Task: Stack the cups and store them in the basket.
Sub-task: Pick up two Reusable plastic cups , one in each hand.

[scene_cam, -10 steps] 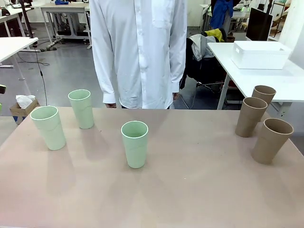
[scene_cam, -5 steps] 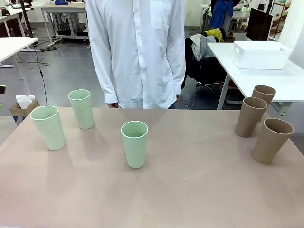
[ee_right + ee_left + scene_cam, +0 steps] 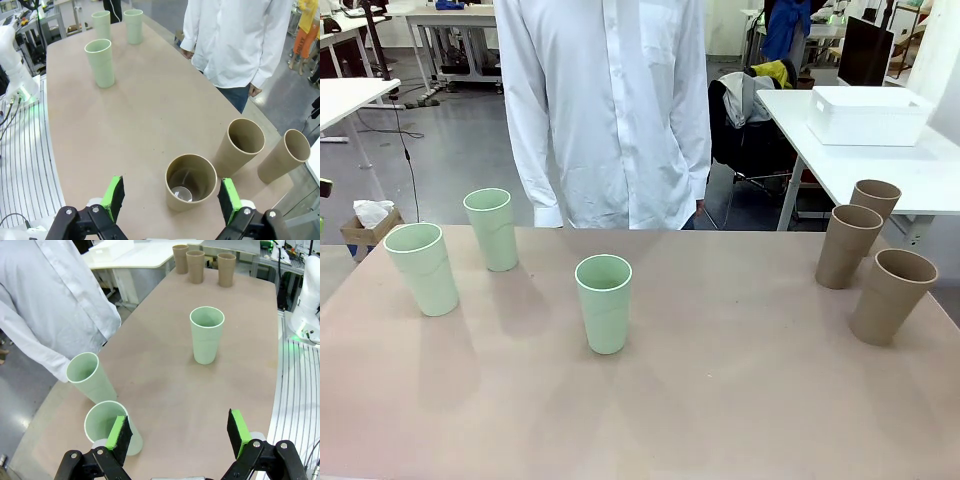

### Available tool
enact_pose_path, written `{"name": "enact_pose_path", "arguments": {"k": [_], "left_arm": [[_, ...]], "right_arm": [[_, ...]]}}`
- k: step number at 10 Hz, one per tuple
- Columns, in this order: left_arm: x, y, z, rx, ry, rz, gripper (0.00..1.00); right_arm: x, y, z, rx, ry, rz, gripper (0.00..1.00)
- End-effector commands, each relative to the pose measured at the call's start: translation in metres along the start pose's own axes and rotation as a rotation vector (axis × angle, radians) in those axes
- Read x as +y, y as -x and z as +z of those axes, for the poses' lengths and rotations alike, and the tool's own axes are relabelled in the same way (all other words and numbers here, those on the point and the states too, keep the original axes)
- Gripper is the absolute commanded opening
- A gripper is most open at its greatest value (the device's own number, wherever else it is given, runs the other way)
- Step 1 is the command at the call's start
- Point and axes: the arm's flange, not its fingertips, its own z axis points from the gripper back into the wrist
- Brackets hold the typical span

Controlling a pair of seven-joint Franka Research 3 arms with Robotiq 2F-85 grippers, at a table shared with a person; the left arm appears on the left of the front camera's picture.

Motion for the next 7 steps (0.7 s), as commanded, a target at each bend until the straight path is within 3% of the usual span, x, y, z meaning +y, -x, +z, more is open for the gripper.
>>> {"name": "enact_pose_path", "arguments": {"k": [1,6,7], "left_arm": [[0.002,-0.001,0.0,-0.02,0.003,-0.018,1.0],[0.0,0.0,0.0,0.0,0.0,0.0,1.0],[0.022,0.003,-0.005,0.024,0.037,0.024,1.0]], "right_arm": [[-0.003,-0.002,0.001,-0.024,-0.001,0.025,1.0],[0.0,0.0,0.0,0.001,0.0,0.001,1.0],[-0.032,-0.008,-0.007,0.008,-0.023,-0.023,1.0]]}}
